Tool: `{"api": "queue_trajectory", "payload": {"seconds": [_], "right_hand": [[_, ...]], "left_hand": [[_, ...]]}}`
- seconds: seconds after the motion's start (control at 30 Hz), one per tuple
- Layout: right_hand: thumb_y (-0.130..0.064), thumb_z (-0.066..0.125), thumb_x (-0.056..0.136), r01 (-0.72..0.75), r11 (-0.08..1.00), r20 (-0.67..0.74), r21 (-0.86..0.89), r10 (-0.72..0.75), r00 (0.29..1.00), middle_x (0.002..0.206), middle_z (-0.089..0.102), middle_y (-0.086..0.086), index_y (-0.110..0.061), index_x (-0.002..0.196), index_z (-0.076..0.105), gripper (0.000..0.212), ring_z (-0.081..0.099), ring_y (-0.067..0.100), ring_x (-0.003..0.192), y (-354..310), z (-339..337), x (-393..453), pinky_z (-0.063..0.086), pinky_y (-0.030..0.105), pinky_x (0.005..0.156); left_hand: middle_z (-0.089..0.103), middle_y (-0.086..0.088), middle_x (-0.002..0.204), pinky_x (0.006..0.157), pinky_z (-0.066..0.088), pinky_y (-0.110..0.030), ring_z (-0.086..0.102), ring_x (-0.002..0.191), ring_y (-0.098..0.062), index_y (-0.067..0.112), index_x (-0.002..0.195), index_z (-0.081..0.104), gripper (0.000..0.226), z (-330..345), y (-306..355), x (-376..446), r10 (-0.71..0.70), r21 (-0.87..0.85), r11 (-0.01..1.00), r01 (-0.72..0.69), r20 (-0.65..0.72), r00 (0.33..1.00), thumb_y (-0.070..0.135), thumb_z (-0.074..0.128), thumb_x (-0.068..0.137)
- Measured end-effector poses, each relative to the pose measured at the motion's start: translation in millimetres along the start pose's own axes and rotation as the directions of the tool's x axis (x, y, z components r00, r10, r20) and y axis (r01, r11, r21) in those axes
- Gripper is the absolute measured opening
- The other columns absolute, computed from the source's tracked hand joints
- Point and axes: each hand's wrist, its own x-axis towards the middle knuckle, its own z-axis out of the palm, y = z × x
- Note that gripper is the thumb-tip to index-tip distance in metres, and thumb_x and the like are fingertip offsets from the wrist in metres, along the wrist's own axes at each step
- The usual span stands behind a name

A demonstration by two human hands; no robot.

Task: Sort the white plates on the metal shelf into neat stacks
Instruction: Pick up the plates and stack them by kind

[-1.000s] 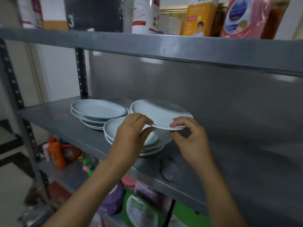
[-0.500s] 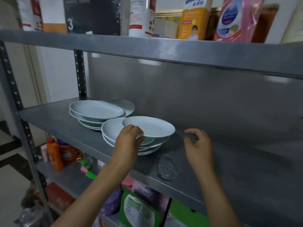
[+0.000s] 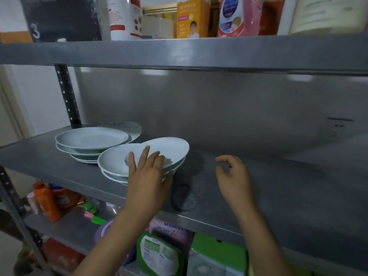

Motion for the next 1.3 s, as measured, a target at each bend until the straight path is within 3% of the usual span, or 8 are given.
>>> {"api": "queue_trajectory", "payload": {"seconds": [0.33, 0.53, 0.63, 0.8, 0.93, 1.0, 1.2, 1.3], "right_hand": [[0.001, 0.060, 0.082, -0.099, 0.974, -0.155, -0.202, 0.068, 0.985, 0.102, 0.059, 0.002, -0.019, 0.091, 0.062, 0.022, 0.053, 0.010, 0.085, 48, -136, -1, 0.032, 0.000, 0.073], [-0.009, 0.057, 0.076, -0.160, 0.862, -0.403, -0.481, -0.056, 0.913, 0.103, 0.067, 0.012, -0.007, 0.098, 0.067, 0.024, 0.061, 0.032, 0.101, 92, -248, -10, 0.046, 0.039, 0.093], [-0.008, 0.057, 0.072, -0.263, 0.735, -0.473, -0.625, -0.087, 0.877, 0.105, 0.068, 0.014, -0.004, 0.103, 0.068, 0.033, 0.060, 0.035, 0.103, 107, -300, -10, 0.046, 0.043, 0.095], [-0.017, 0.066, 0.081, -0.394, 0.602, -0.507, -0.695, -0.021, 0.862, 0.128, 0.060, 0.017, -0.007, 0.121, 0.062, 0.042, 0.048, 0.037, 0.126, 135, -351, -9, 0.028, 0.056, 0.112], [-0.030, 0.065, 0.083, -0.469, 0.491, -0.507, -0.734, 0.063, 0.860, 0.139, 0.053, 0.002, -0.023, 0.123, 0.062, 0.041, 0.029, 0.029, 0.140, 144, -362, -9, 0.006, 0.060, 0.113], [-0.024, 0.064, 0.082, -0.490, 0.502, -0.510, -0.713, 0.108, 0.853, 0.133, 0.058, 0.002, -0.024, 0.117, 0.066, 0.034, 0.031, 0.030, 0.138, 145, -360, -9, 0.009, 0.058, 0.112], [-0.007, 0.062, 0.085, -0.389, 0.657, -0.533, -0.646, -0.024, 0.846, 0.098, 0.073, 0.015, -0.007, 0.095, 0.076, 0.018, 0.064, 0.033, 0.101, 142, -366, -4, 0.030, 0.020, 0.090], [-0.010, 0.065, 0.084, -0.340, 0.723, -0.563, -0.601, -0.081, 0.822, 0.102, 0.073, 0.012, -0.007, 0.098, 0.075, 0.018, 0.062, 0.031, 0.103, 128, -363, -4, 0.042, 0.035, 0.102]], "left_hand": [[0.049, -0.013, 0.139, 0.116, 0.021, -0.048, 0.026, 0.142, -0.028, 0.005, 0.126, 0.053, 0.041, 44, 155, 16, 0.359, -0.408, 0.840, -0.358, -0.076, 0.930, 0.027, 0.042, 0.093], [0.050, -0.012, 0.137, 0.116, 0.019, -0.048, 0.028, 0.140, -0.029, 0.005, 0.127, 0.053, 0.048, 72, 279, 19, 0.477, -0.559, 0.705, -0.436, -0.080, 0.875, 0.032, 0.037, 0.092], [0.052, -0.015, 0.132, 0.113, 0.022, -0.053, 0.036, 0.135, -0.034, 0.003, 0.126, 0.053, 0.049, 83, 331, 19, 0.531, -0.631, 0.624, -0.461, -0.091, 0.842, 0.032, 0.038, 0.089], [0.059, -0.017, 0.122, 0.102, 0.037, -0.058, 0.049, 0.123, -0.036, 0.002, 0.114, 0.060, 0.037, 103, 390, 19, 0.525, -0.717, 0.571, -0.399, -0.055, 0.849, 0.016, 0.045, 0.083], [0.058, -0.013, 0.127, 0.106, 0.034, -0.055, 0.048, 0.126, -0.032, 0.005, 0.115, 0.060, 0.043, 112, 397, 7, 0.626, -0.656, 0.549, -0.518, -0.087, 0.775, 0.020, 0.039, 0.081], [0.056, -0.012, 0.129, 0.108, 0.033, -0.053, 0.046, 0.128, -0.031, 0.006, 0.116, 0.060, 0.044, 115, 392, 9, 0.610, -0.665, 0.557, -0.498, -0.080, 0.788, 0.020, 0.037, 0.081], [0.050, -0.010, 0.138, 0.109, 0.031, -0.050, 0.039, 0.134, -0.027, 0.007, 0.124, 0.055, 0.047, 109, 384, 8, 0.548, -0.751, 0.549, -0.367, -0.008, 0.836, 0.022, 0.034, 0.084], [0.046, -0.007, 0.142, 0.111, 0.030, -0.045, 0.036, 0.135, -0.023, 0.010, 0.129, 0.051, 0.041, 105, 380, 4, 0.493, -0.795, 0.518, -0.315, -0.024, 0.870, 0.014, 0.047, 0.088]]}}
